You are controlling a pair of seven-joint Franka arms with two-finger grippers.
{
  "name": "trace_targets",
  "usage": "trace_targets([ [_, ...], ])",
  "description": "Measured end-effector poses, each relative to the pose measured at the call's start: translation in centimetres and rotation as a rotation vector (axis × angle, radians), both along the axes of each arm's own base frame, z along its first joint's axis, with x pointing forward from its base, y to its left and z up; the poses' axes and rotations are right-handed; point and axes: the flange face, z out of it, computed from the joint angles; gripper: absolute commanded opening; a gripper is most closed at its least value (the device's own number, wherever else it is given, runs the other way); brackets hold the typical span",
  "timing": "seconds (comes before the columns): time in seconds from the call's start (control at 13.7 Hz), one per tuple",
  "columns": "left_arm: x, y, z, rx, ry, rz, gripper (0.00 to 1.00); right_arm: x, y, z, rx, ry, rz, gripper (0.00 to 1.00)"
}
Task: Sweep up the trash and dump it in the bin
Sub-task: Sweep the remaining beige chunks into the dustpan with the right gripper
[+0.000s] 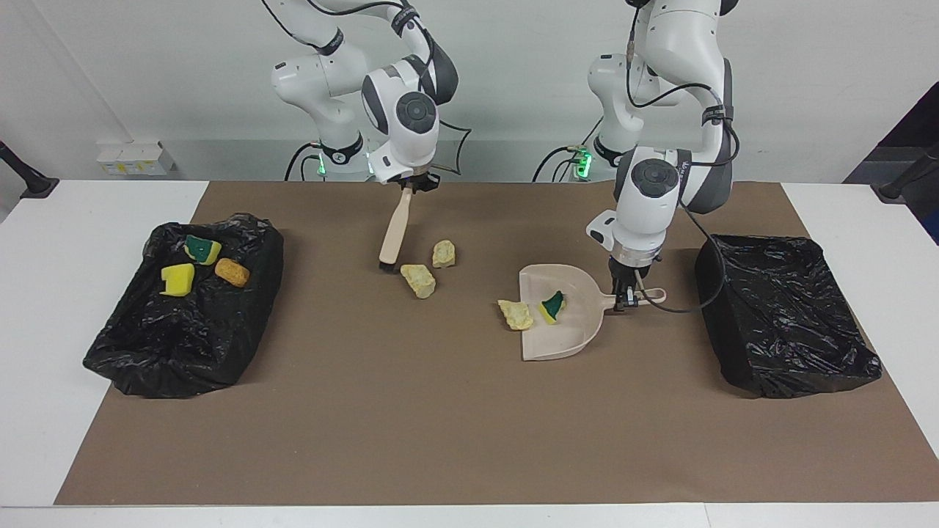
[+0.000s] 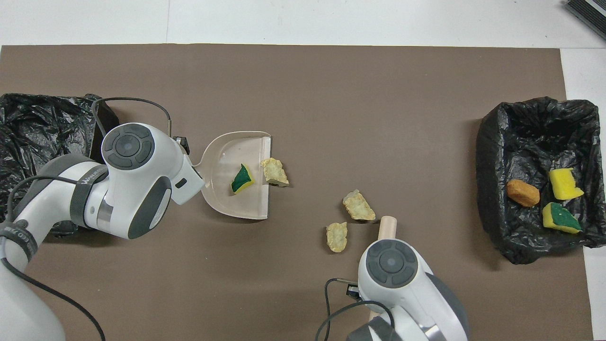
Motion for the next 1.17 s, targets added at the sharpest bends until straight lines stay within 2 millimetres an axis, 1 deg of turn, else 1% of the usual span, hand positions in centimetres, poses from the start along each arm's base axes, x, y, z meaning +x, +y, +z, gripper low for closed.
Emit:
trace_targets([
  [0.07,0.0,0.0,0.0,0.0,0.0,0.001,0.0,-0.3,0.6,-1.0,0.006,-0.027,-0.018,0.0],
  [0.15,0.0,0.0,0.0,0.0,0.0,0.001,0.0,-0.1,1.4,-2.0,0.024,-0.052,-0.033,0.0],
  [0.29,0.0,0.0,0.0,0.0,0.0,0.002,0.0,1.1,3.2,-2.9,0.062,-0.072,-0.066,0.0],
  [0.37,0.0,0.0,0.0,0.0,0.0,0.002,0.0,2.2,4.2,-2.7,0.08,-0.072,-0.082,0.0],
  [0.59,0.0,0.0,0.0,0.0,0.0,0.002,0.0,6.0,7.4,-1.4,0.161,-0.085,-0.122,0.0],
  [0.73,0.0,0.0,0.0,0.0,0.0,0.003,0.0,8.4,9.3,-1.4,0.194,-0.093,-0.128,0.0],
  [0.88,0.0,0.0,0.0,0.0,0.0,0.003,0.0,10.6,11.9,-1.4,0.234,-0.106,-0.106,0.0],
  [1.02,0.0,0.0,0.0,0.0,0.0,0.003,0.0,11.9,14.0,-1.1,0.299,-0.106,-0.059,0.0],
  [1.17,0.0,0.0,0.0,0.0,0.0,0.003,0.0,13.0,15.2,-0.4,0.395,-0.112,-0.04,0.0],
])
